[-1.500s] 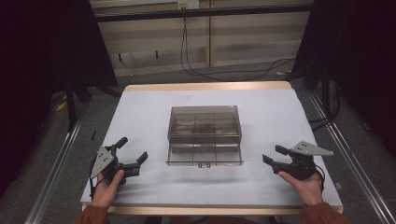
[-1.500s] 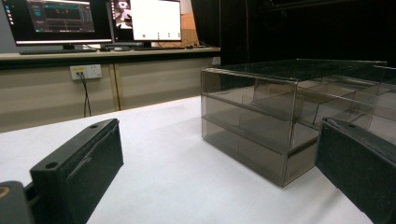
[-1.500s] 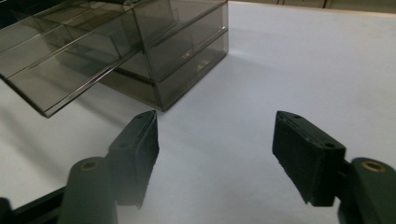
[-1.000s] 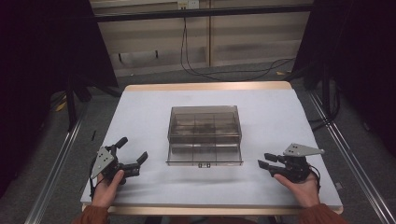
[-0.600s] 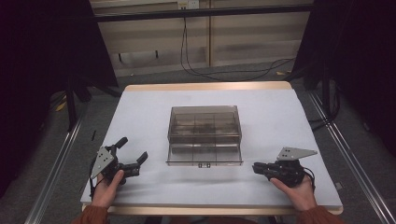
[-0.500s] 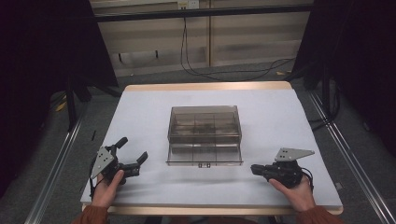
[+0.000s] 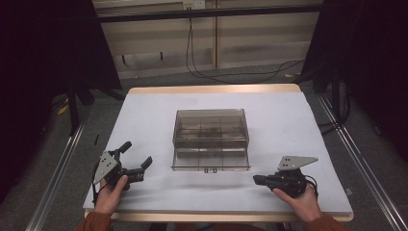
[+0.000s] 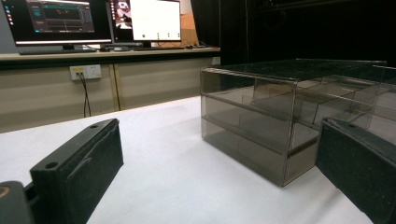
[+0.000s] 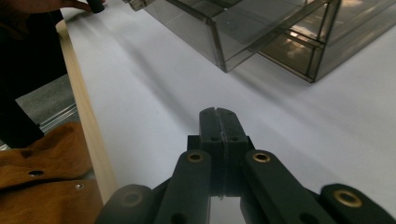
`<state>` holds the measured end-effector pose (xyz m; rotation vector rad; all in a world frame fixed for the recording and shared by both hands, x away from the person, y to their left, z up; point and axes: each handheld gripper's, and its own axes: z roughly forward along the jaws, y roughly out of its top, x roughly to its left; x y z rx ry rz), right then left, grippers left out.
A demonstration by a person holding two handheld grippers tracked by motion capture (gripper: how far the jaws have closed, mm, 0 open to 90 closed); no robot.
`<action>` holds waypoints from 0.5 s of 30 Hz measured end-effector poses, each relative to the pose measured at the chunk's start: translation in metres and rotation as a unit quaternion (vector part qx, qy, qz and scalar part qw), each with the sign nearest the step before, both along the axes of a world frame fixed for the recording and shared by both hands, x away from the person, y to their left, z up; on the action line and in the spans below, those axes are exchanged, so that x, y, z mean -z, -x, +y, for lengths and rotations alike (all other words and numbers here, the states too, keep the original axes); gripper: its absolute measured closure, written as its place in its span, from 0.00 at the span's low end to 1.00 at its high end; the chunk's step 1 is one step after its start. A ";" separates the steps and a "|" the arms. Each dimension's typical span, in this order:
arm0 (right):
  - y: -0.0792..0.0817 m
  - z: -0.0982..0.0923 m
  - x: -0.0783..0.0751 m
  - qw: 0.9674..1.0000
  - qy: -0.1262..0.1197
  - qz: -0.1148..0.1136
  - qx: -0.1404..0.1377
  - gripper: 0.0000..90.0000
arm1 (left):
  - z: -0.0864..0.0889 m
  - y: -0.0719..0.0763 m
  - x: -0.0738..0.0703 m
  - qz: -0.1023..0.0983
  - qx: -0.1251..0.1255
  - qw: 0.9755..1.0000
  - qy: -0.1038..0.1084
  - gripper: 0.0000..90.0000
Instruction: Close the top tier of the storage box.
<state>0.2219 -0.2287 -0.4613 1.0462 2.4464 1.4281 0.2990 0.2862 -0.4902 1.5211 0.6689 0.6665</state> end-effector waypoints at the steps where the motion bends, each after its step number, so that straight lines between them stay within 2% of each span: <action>1: 0.000 0.001 0.000 1.000 0.001 -0.001 -0.001 1.00 | 0.000 0.000 0.000 0.000 0.000 1.000 0.000 0.01; 15: 0.003 0.013 -0.001 1.000 0.000 0.000 -0.022 1.00 | 0.000 0.000 0.000 0.001 0.000 1.000 0.003 0.01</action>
